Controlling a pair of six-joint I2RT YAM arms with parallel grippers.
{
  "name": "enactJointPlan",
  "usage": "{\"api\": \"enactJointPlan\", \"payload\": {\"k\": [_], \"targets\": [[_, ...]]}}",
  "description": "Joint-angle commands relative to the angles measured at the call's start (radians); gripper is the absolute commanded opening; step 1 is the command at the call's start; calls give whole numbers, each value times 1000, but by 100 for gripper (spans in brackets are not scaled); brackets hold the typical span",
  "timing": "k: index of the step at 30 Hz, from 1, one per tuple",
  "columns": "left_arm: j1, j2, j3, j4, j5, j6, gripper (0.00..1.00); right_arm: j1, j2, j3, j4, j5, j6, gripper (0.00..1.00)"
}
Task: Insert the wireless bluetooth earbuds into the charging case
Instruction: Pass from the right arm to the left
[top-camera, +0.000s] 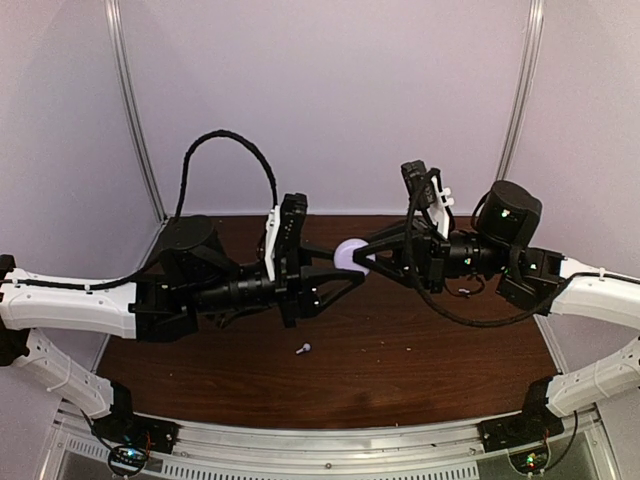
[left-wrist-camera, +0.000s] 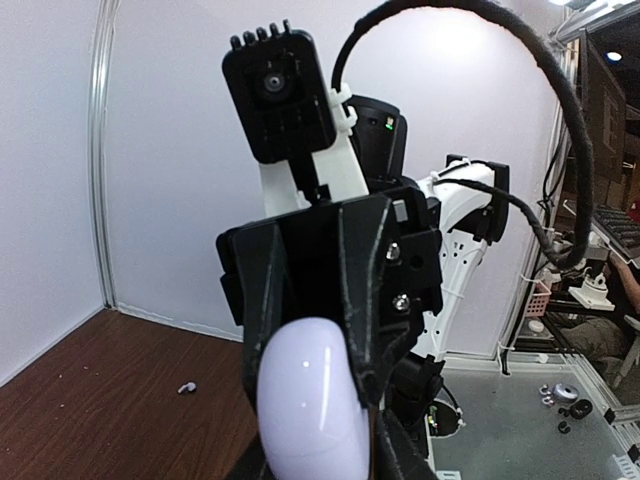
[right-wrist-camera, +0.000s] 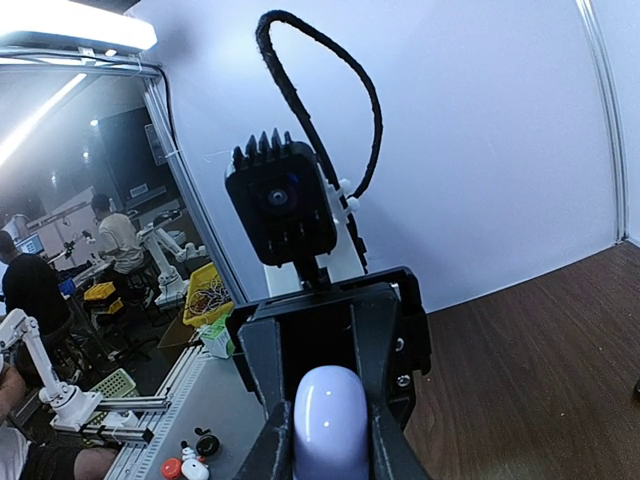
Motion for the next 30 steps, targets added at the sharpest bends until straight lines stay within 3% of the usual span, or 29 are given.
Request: {"api": "enactJointPlan", "payload": {"k": [1,30], "targets": [[1,1,21,74,-11,-23,29,11,-7,-11,31,22,-4,12],[34,9,22,112,-4,-100,33,28,-10,-31,37,38,-17,12]]}}
